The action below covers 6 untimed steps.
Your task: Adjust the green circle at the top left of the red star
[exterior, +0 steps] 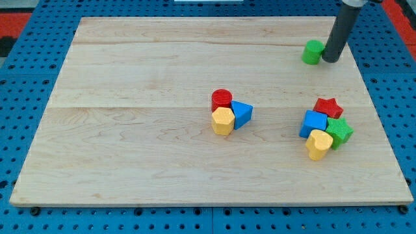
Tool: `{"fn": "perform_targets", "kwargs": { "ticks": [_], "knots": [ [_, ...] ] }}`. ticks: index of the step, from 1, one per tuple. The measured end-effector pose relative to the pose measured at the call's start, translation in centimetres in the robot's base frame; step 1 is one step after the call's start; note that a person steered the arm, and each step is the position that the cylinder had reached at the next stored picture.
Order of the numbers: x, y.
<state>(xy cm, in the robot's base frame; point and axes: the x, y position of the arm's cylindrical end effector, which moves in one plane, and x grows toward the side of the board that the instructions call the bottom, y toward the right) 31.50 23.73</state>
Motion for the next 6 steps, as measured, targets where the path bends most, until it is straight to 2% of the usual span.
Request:
{"fn": "perform_targets", "kwargs": {
  "ticks": [1,3,4,6],
  "knots": [
    [-1.0,-3.4],
    [1.9,-5.2],
    [0.7,-8.2],
    [-2.5,-8.9]
  ]
}}
